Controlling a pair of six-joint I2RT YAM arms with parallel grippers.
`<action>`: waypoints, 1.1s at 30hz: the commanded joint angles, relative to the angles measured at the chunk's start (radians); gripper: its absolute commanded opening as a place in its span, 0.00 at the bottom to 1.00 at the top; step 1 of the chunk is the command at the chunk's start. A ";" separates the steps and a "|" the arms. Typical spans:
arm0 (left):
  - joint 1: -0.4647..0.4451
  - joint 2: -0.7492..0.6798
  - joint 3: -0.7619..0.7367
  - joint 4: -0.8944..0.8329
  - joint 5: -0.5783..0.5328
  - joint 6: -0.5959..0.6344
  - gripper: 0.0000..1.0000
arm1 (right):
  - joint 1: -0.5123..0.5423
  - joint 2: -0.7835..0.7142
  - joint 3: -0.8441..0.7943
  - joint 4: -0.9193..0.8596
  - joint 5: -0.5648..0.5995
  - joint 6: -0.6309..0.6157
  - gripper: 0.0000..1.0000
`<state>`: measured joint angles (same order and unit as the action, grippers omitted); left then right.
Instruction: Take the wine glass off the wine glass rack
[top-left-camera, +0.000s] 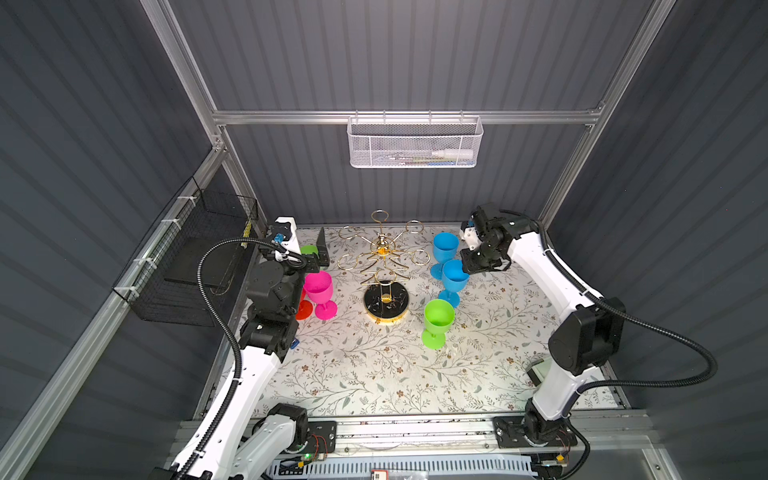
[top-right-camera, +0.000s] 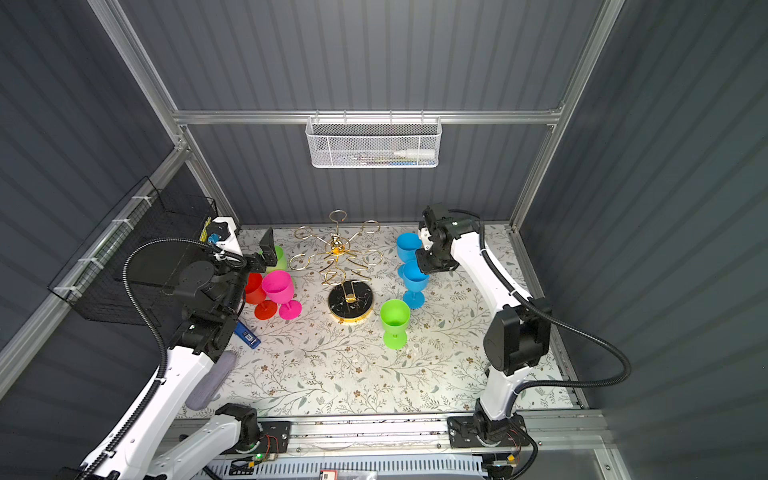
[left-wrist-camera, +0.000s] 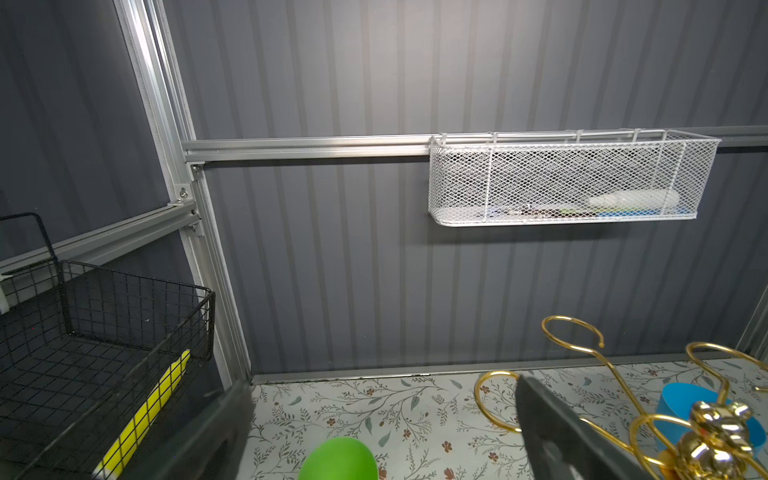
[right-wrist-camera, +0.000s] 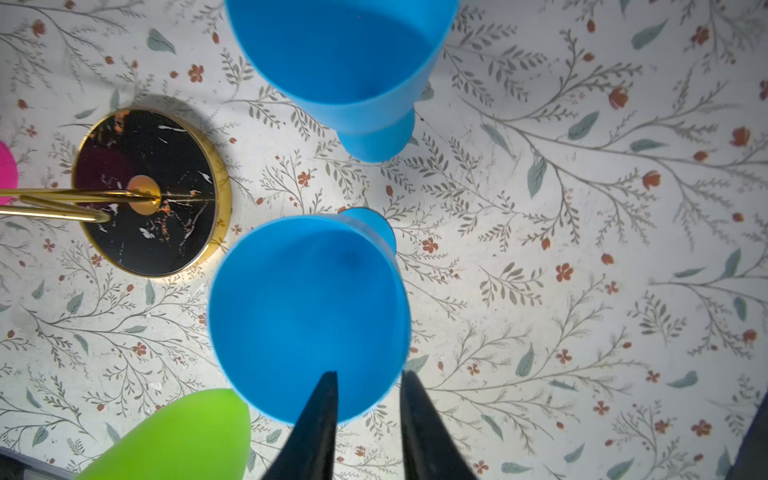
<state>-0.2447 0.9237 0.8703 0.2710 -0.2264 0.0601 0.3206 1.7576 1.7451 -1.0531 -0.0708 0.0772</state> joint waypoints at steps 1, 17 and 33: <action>0.014 -0.035 -0.053 0.098 -0.025 -0.013 1.00 | -0.028 -0.136 -0.059 0.108 -0.060 0.012 0.42; 0.019 -0.126 -0.427 0.292 -0.046 -0.028 1.00 | -0.182 -0.795 -1.026 1.082 0.157 0.063 0.99; 0.025 -0.049 -0.746 0.596 -0.185 0.027 1.00 | -0.300 -0.644 -1.485 1.878 0.254 -0.036 0.99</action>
<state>-0.2272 0.8589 0.1596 0.7471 -0.3775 0.0757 0.0460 1.1000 0.2966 0.5823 0.1761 0.0578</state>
